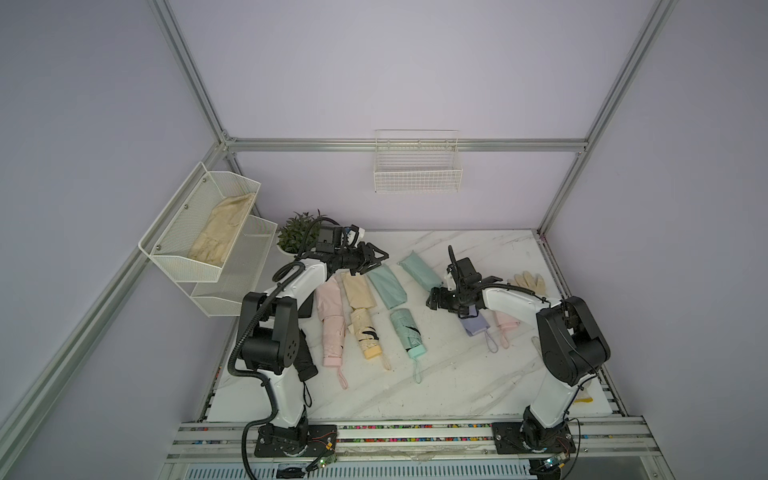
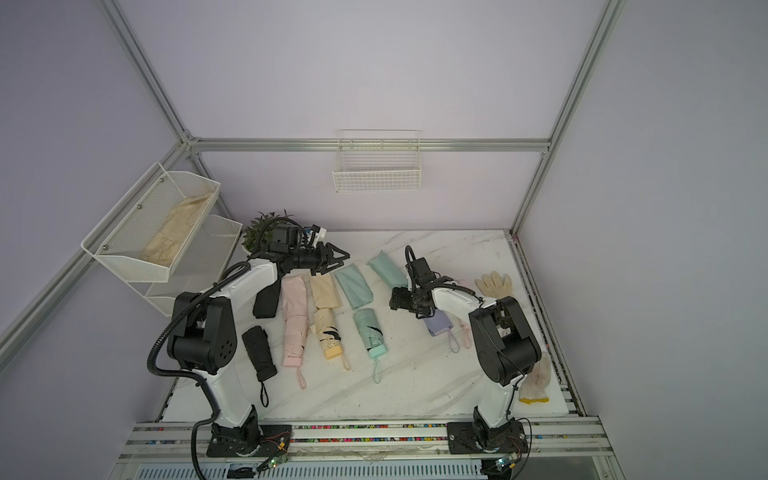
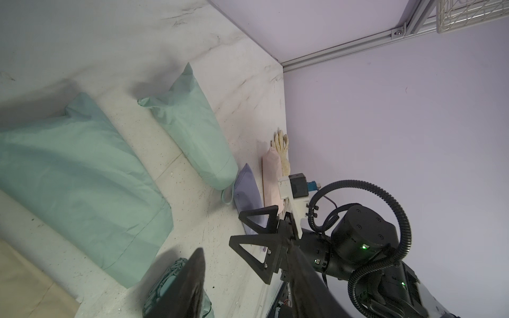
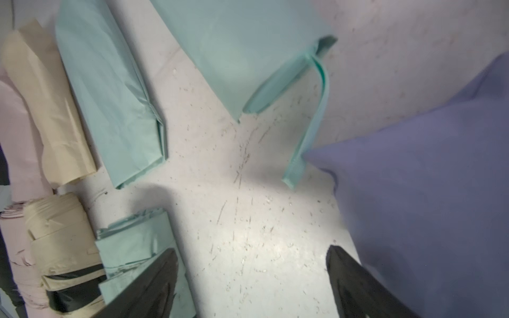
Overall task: Take umbrellas out of sleeves
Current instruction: Adjust the umbrella at the center of the board, then move the umbrella to the center of the board.
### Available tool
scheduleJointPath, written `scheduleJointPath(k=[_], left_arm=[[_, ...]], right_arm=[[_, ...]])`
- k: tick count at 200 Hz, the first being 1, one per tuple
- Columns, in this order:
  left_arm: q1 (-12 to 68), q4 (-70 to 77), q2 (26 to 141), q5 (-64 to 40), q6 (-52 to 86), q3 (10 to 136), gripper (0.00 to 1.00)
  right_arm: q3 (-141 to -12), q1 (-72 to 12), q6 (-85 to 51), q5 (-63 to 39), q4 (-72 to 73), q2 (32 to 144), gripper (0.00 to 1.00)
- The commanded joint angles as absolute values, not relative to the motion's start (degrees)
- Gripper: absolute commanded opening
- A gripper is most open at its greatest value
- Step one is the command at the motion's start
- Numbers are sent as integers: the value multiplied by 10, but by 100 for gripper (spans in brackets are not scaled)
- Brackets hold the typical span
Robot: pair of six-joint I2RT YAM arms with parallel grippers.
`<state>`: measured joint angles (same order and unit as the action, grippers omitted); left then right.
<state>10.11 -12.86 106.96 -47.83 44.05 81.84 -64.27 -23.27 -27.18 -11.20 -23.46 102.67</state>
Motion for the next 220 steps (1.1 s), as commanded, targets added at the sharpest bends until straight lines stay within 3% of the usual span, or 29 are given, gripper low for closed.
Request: scheduleJointPath(k=[1, 45, 90, 120, 172, 220], left_arm=[[98, -106, 1029, -492, 448, 814, 49], [98, -104, 1026, -490, 450, 811, 49], [98, -102, 1027, -490, 450, 811, 49], [98, -101, 1026, -491, 451, 811, 49], [98, -100, 1025, -492, 453, 810, 49], [98, -97, 1027, -494, 456, 809, 49]], right_arm=[[-634, -232, -275, -64, -252, 1018, 88], [-650, -233, -272, 41, -300, 1013, 89], [-683, -233, -262, 53, -313, 1022, 90], [-716, -233, -236, -13, -278, 1033, 93], [-880, -233, -205, 20, -280, 1190, 94], [-946, -232, -179, 31, -244, 1268, 97]])
